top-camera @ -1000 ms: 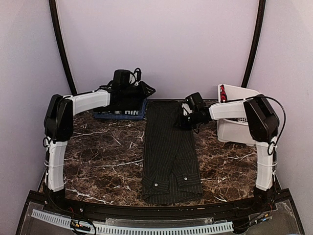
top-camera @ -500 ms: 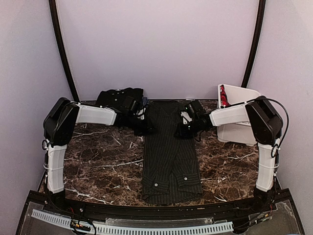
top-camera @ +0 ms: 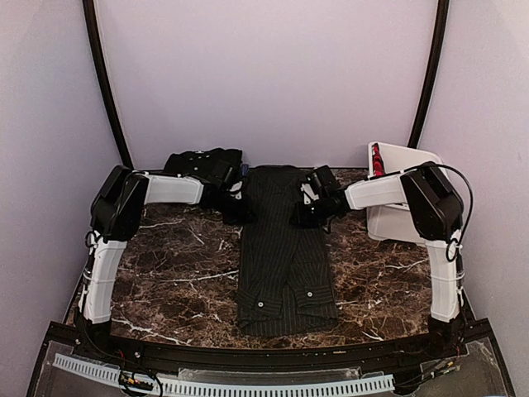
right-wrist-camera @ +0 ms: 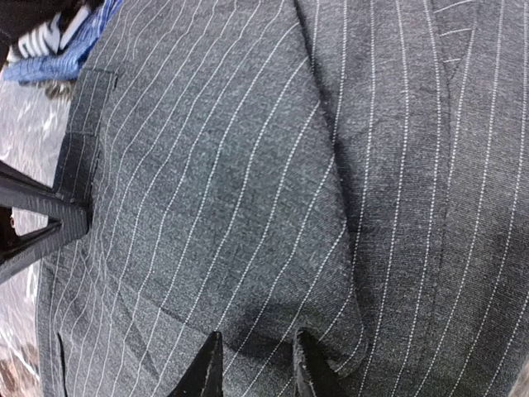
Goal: Fold and stack the long sleeve shirts
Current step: Adjust the rectangle-folded shirt at the center of the board, then pick up the rectangle-folded shirt from the center of the board.
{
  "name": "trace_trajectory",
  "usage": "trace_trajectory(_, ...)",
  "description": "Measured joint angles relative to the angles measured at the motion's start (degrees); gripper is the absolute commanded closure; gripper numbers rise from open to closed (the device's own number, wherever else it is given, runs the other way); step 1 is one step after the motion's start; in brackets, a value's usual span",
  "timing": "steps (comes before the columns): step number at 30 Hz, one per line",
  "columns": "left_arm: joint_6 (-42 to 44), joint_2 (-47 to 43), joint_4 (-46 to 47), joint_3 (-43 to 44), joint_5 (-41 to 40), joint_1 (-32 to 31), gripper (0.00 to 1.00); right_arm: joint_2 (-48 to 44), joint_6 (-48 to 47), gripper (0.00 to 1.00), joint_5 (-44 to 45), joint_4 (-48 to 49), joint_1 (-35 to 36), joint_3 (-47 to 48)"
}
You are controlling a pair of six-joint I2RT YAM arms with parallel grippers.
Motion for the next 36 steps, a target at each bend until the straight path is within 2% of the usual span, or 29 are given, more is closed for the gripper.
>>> trace_trajectory(4, 1.03, 3.80, -2.34, 6.49, -0.70, 1.66, 0.90, 2.25, -0.04, 0.72, 0.04, -0.59, -0.76, 3.74)
trace_trajectory(10, 3.48, 6.75, -7.48, 15.28, -0.79, 2.78, 0.86, 2.36, -0.66, 0.65, 0.28, -2.60, -1.07, 6.86)
trace_trajectory(16, 5.53, 5.38, -11.15, 18.36, 0.39, 2.40, 0.82, -2.86, -1.51, 0.60, 1.01, -4.55, -0.94, 5.51)
trace_trajectory(22, 6.03, -5.38, -10.86, 5.49, 1.60, 0.81, 0.80, -16.48, -1.97, 0.55, 3.82, -4.94, 0.96, -2.38)
trace_trajectory(27, 5.27, -18.49, -7.82, -10.47, 3.26, -1.42, 0.81, -27.67, -1.77, 0.55, 5.07, -4.74, 3.56, -12.24)
trace_trajectory(36, 2.91, -33.07, -5.38, -33.51, 4.20, -6.67, 0.79, -39.32, 1.64, 0.54, 5.18, -6.64, 9.86, -26.99)
